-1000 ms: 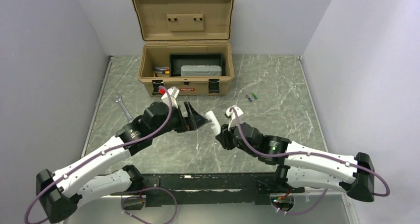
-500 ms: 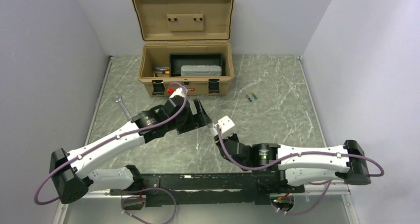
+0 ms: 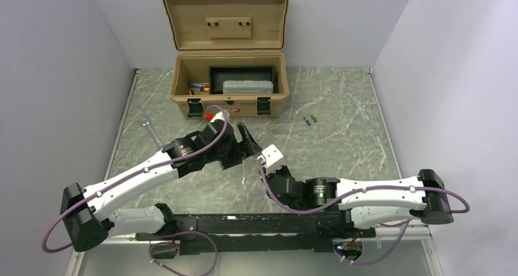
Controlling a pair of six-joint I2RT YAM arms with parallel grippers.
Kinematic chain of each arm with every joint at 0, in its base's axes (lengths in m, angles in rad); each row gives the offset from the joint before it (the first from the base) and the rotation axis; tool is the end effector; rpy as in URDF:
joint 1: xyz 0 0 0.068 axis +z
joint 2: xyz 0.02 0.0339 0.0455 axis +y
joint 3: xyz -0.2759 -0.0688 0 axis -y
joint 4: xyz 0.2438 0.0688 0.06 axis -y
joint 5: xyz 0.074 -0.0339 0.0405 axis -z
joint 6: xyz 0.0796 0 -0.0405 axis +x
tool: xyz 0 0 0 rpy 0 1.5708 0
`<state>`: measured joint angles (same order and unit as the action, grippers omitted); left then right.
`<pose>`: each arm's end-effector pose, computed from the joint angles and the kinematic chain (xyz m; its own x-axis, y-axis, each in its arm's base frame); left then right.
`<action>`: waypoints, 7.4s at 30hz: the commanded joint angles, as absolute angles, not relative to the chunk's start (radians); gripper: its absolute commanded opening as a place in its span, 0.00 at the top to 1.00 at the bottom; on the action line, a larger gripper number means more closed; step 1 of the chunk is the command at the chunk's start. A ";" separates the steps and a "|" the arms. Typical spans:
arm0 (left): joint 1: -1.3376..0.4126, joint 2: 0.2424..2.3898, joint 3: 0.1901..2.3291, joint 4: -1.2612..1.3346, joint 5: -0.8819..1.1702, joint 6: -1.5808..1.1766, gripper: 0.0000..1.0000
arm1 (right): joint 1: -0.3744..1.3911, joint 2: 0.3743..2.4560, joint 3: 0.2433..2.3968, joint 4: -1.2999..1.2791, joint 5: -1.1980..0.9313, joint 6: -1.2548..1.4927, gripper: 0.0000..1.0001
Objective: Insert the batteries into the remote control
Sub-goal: Adjust the remote control.
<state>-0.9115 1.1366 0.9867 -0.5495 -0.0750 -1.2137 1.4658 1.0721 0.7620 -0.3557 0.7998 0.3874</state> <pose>0.1709 -0.2108 0.2880 -0.8434 -0.4369 -0.3127 -0.1062 0.7061 -0.7001 0.0820 0.2330 0.2586 -0.2994 -0.3293 -0.8955 -0.5625 0.8190 -0.1131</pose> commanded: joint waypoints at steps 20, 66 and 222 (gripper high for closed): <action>-0.914 1.113 0.982 -0.473 -0.017 -1.290 0.40 | 1.552 1.203 0.923 -0.430 1.023 0.349 1.00; -0.914 1.080 0.843 -0.253 0.064 -1.280 1.00 | 1.641 1.121 0.896 -0.243 1.027 0.305 0.49; -0.885 1.096 1.084 -0.593 -0.103 -1.324 1.00 | 1.521 1.275 1.103 -0.445 0.980 0.247 0.84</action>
